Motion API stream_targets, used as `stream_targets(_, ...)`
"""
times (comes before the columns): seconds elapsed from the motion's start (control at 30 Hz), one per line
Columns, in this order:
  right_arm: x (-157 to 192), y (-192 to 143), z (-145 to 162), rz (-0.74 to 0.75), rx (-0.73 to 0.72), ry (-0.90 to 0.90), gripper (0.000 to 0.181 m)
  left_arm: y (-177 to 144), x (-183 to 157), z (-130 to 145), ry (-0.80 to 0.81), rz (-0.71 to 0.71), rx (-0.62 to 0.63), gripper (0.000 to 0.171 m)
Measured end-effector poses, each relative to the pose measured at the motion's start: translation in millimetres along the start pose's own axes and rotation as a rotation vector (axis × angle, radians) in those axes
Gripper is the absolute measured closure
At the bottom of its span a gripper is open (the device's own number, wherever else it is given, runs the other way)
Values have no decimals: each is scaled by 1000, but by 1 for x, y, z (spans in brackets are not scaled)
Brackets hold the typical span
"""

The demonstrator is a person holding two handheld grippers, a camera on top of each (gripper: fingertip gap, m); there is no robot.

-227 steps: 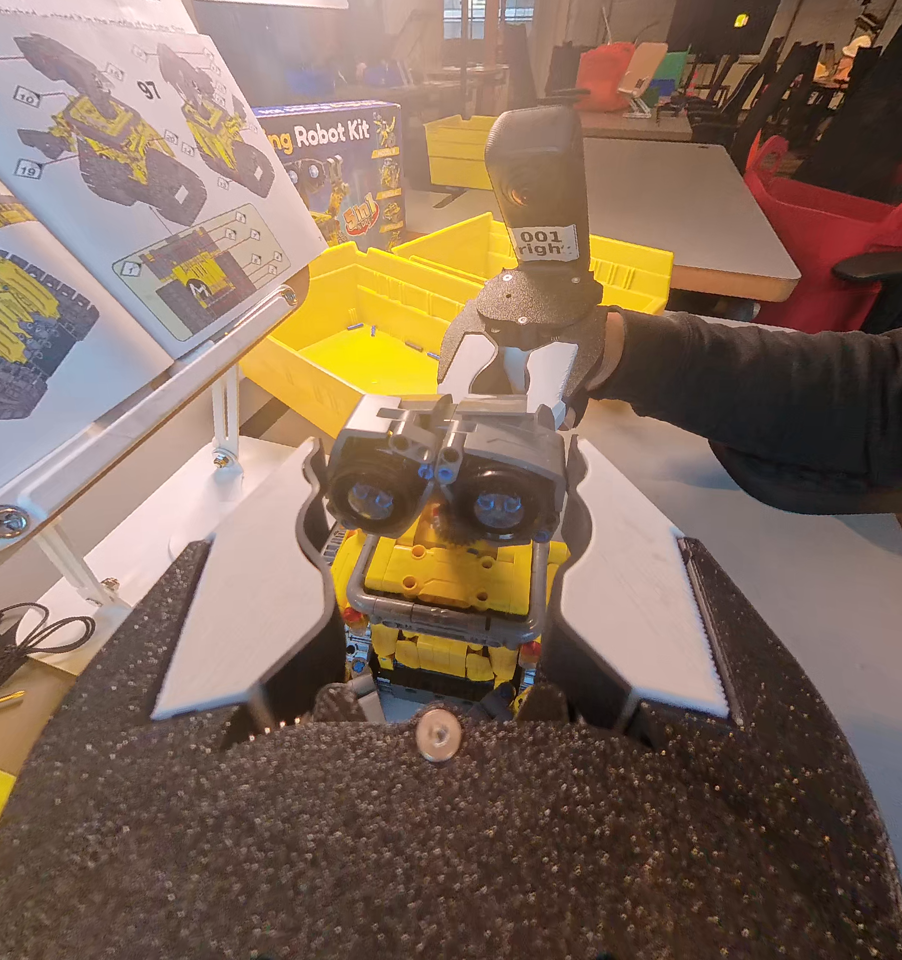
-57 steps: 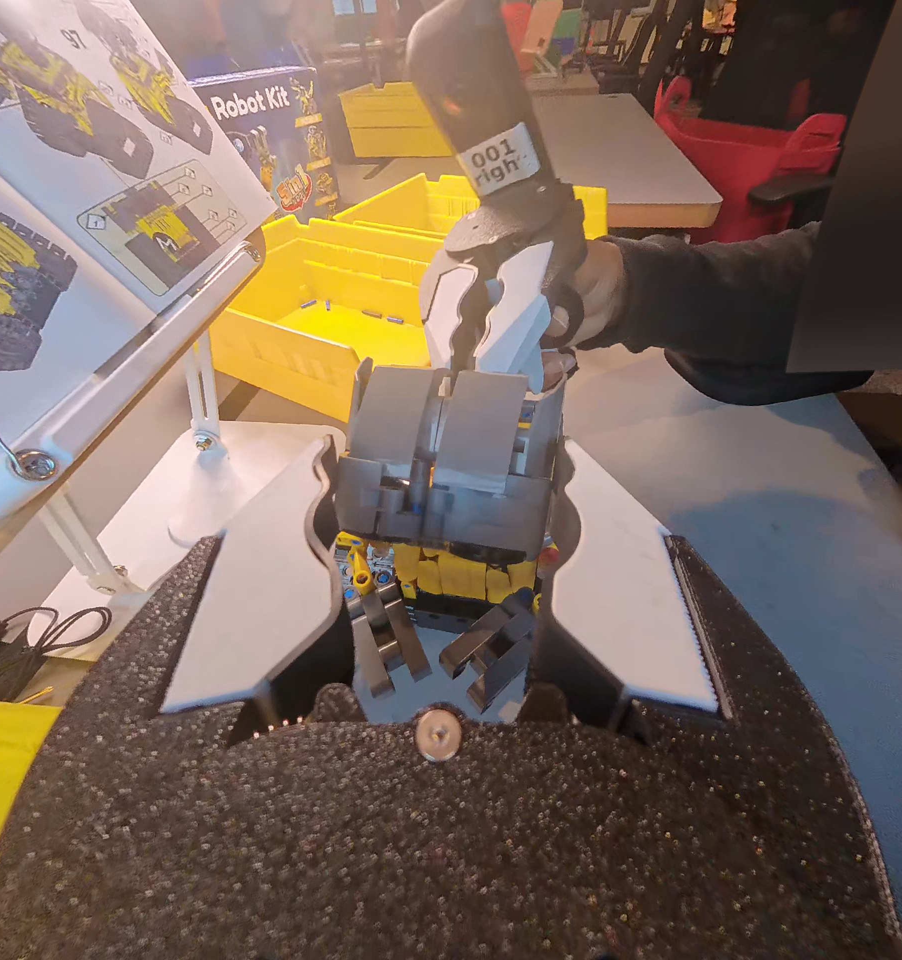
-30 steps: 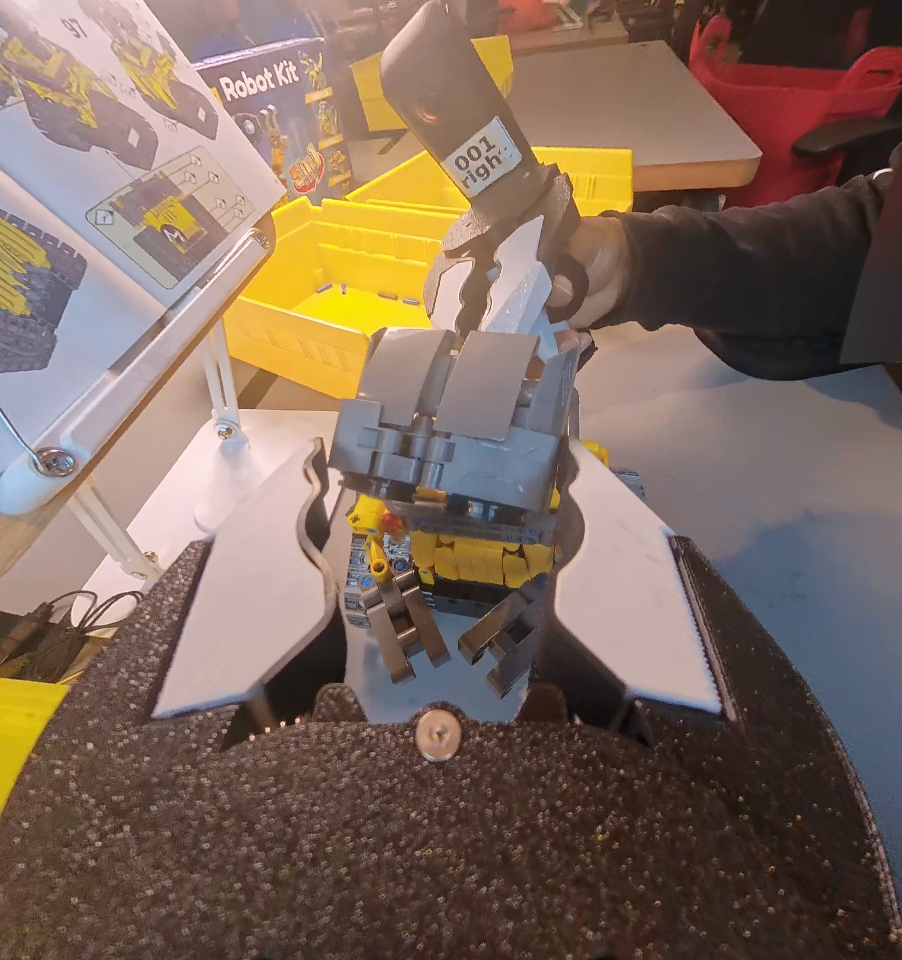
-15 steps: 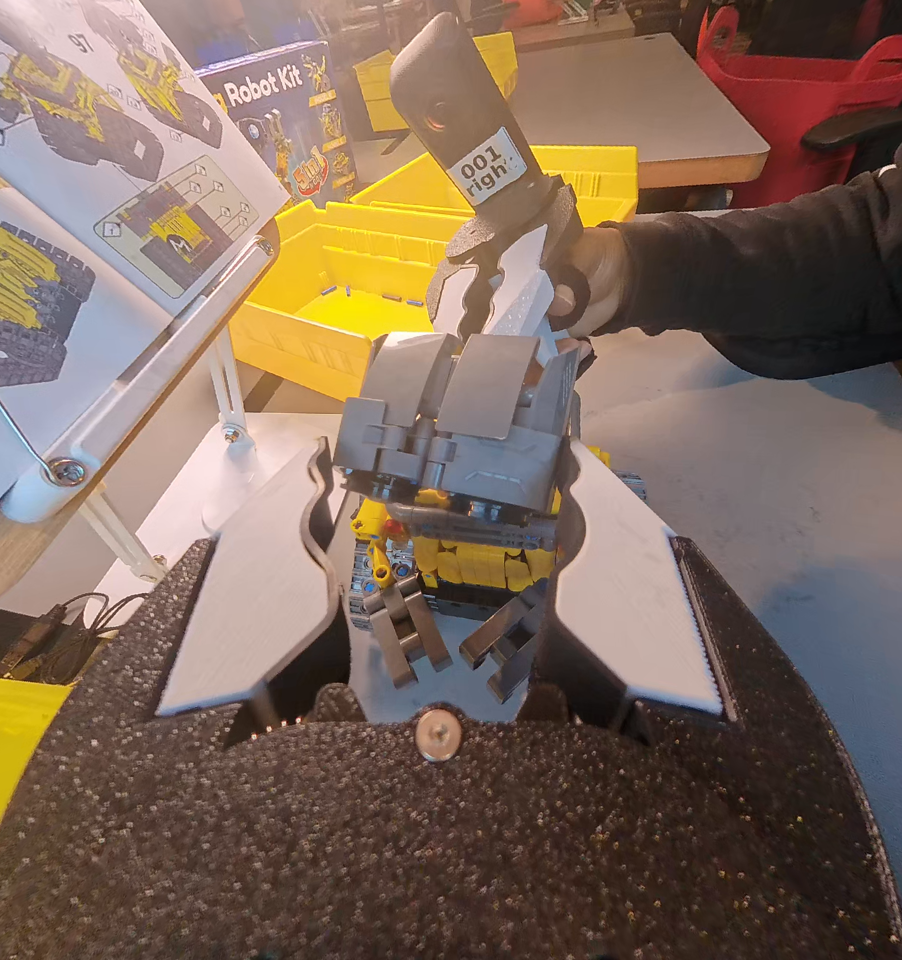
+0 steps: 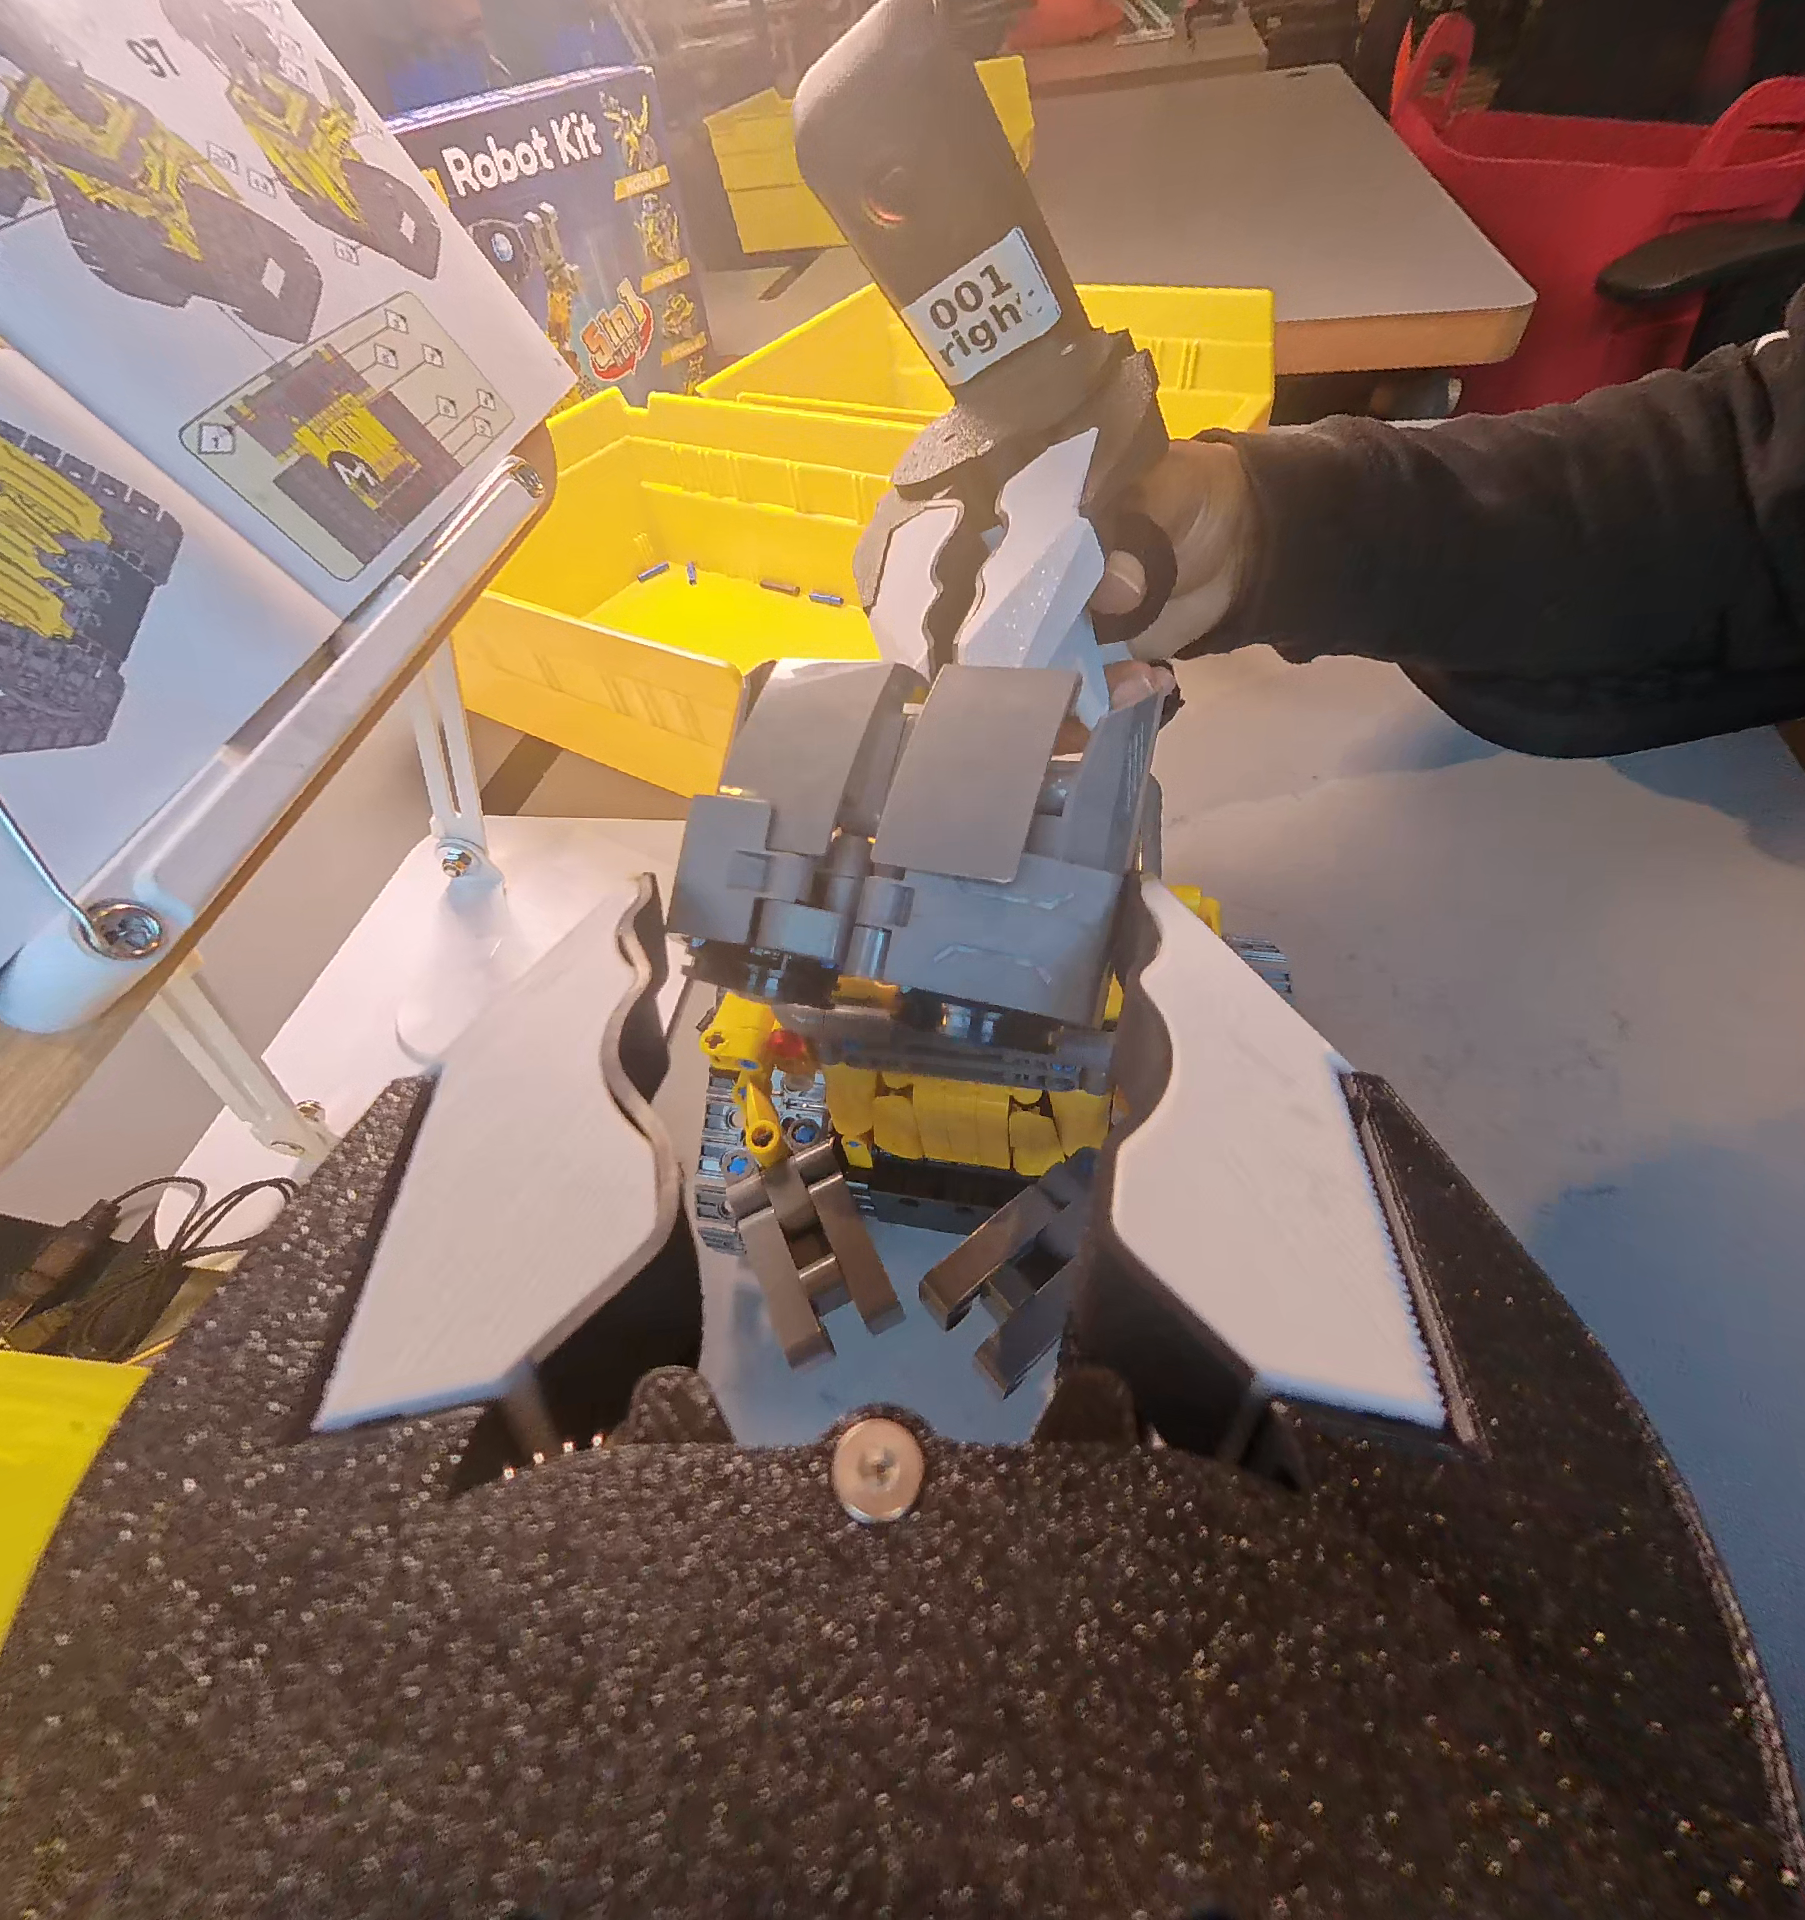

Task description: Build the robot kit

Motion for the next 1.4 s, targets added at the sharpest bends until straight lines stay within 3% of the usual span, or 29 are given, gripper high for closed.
stream_targets(0.53,-1,-3,-1,19,4,-36,176,-1,4,4,-32,19,11,86)
stream_targets(1.03,6,-5,-5,45,107,-156,159,-1,9,7,-99,49,4,86)
stream_targets(1.23,9,-3,-4,73,170,-213,145,-1,9,7,-106,51,4,86)
stream_targets(1.4,11,3,-1,89,209,-260,156,-2,9,7,-109,55,2,86)
Point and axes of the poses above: each gripper's, where its closed fingertips meet, y out along the fingers, z out of its underside, x = y × z across the jaws, the point moved 10 cm from there along -y, back along the fingers, and after that the axes turned 11 degrees about -y, right-handed, at the moved point
